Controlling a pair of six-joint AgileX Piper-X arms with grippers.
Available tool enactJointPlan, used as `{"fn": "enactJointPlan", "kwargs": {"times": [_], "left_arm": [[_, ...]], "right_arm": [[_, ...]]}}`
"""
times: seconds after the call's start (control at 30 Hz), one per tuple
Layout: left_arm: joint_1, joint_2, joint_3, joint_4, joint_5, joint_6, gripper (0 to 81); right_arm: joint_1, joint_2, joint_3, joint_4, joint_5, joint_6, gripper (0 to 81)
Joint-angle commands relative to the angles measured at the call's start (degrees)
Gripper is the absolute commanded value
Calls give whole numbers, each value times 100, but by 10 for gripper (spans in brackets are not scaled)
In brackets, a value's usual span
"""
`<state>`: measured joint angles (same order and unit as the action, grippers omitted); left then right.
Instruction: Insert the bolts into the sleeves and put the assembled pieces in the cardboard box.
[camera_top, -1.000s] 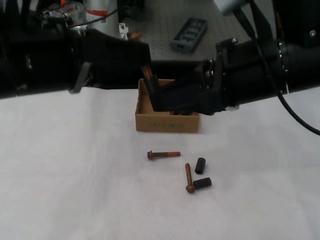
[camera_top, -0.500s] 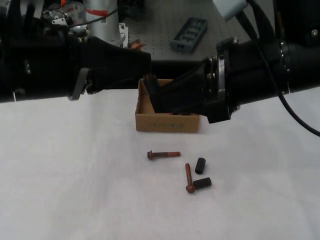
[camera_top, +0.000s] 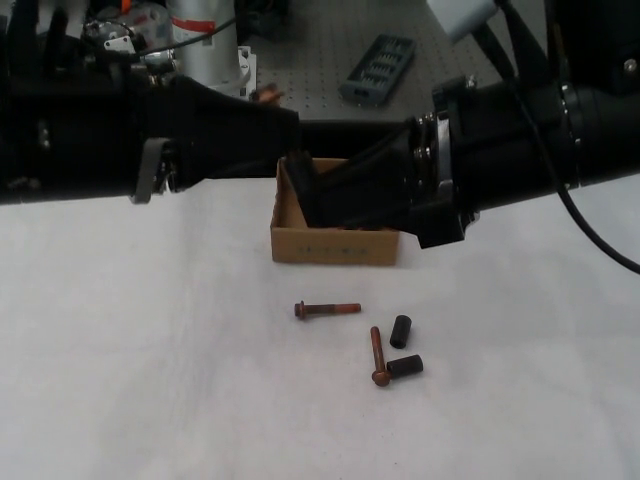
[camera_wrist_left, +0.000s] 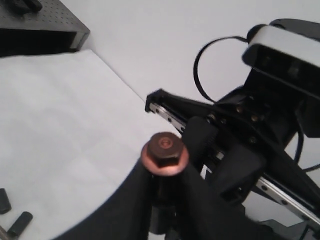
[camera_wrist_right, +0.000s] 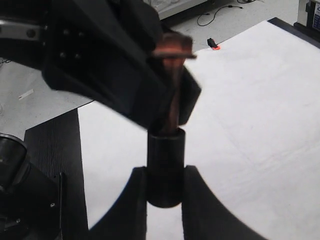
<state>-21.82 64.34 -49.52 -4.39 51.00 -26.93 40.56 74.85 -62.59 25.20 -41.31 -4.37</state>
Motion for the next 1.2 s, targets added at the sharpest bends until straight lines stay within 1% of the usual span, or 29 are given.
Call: {"fn": "enactJointPlan", "kwargs": {"times": [0.0, 0.07, 0.1, 0.13, 0.3, 0.47, 0.57, 0.63, 0.7, 0.8, 0.93, 1.07, 1.17], "left_arm": [[-17, -24, 4, 130, 243, -9, 314], [-17, -24, 4, 130, 232, -38, 449], [-17, -24, 4, 130, 216, -137, 484], [-17, -24, 4, 130, 217, -222, 494], [-17, -24, 4, 130, 170, -291, 473], [-17, -24, 4, 130, -293, -149, 474], [27, -24, 4, 199, -416, 12, 474], [92, -50, 4, 439, -417, 16, 474], [206, -101, 4, 919, -428, 93, 474], [492, -294, 4, 1825, -477, 349, 474], [1037, -762, 4, 3049, -958, 650, 474], [1501, -1427, 4, 3793, -1436, 1015, 474], [1729, -1914, 4, 3993, -1485, 1201, 474]], "right_arm": [[-46, -129, -42, -243, -57, -86, 29], [-46, -129, -42, -243, -57, -86, 29], [-46, -129, -42, -243, -57, -86, 29], [-46, -129, -42, -243, -57, -86, 29], [-46, -129, -42, -243, -57, -86, 29], [-46, -129, -42, -243, -57, 6, 29], [-46, -129, -42, -225, 200, 161, 29], [-55, -119, -42, -226, 524, 178, 29], [-82, -82, -42, -247, 715, 178, 29], [-181, 63, -42, -246, 734, 178, 29], [-423, 517, -205, -250, 890, 194, 29], [-756, 1234, -736, -250, 1118, 313, 29], [-967, 1960, -1414, -250, 1119, 704, 29]]}}
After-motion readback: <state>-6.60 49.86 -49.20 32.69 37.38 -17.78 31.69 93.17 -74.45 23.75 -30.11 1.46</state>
